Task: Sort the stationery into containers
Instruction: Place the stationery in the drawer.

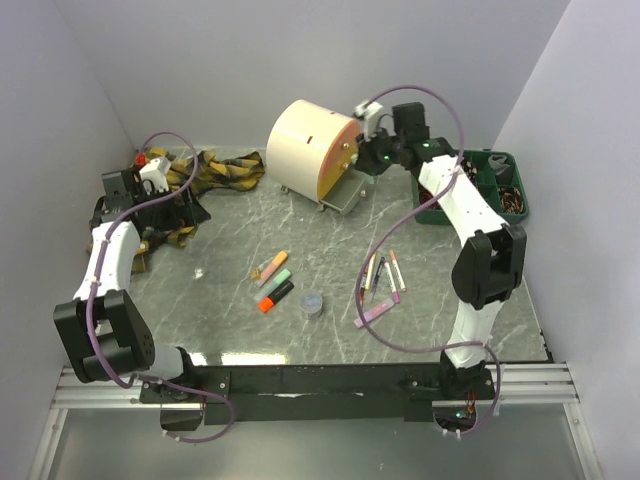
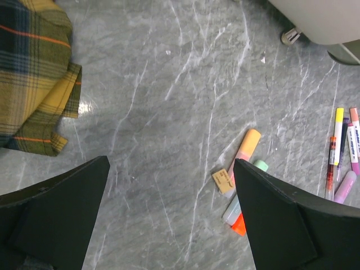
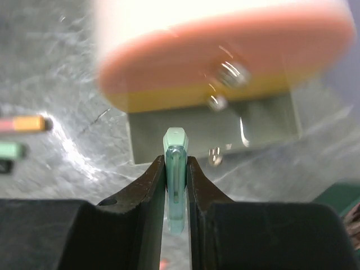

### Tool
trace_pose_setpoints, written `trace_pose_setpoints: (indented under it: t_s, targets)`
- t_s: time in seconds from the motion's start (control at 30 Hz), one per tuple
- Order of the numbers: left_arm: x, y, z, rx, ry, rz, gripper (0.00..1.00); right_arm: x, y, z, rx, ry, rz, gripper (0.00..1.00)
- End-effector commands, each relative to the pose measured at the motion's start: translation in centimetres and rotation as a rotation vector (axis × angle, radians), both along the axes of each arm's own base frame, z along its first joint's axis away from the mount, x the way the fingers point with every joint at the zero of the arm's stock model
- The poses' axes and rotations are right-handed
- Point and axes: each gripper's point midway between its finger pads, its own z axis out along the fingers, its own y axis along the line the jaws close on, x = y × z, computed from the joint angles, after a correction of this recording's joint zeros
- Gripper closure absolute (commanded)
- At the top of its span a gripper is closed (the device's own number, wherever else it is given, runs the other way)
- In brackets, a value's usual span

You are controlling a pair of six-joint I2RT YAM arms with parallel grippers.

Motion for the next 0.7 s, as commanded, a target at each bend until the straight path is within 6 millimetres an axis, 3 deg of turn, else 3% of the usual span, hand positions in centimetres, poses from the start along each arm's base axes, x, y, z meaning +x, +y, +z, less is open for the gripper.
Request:
trace_pose_setpoints:
  t_s: [0.0, 0.2, 0.37, 0.67]
  targets:
    - [1.3, 0.0, 2.5, 0.012, -0.073, -0.022, 0.01, 1.1, -0.6, 0.0, 0.369, 0.303, -0.305, 1.0]
    - [1.5, 0.1, 2.1, 0.001, -0.054, -0.011, 0.0, 3.0, -2.9, -1.4, 0.687, 0.566, -0.535, 1.0]
    - [1.4, 0.2, 1.3, 0.011, -0.024, -0.01, 0.0, 5.1, -3.7, -2.5, 0.713, 0.598, -0.651, 1.0]
    - [1.5, 0.8, 0.4, 0.036, 0.019, -0.006, 0.01, 8.0, -3.8, -5.2, 0.703, 0.604, -0.704, 1.0]
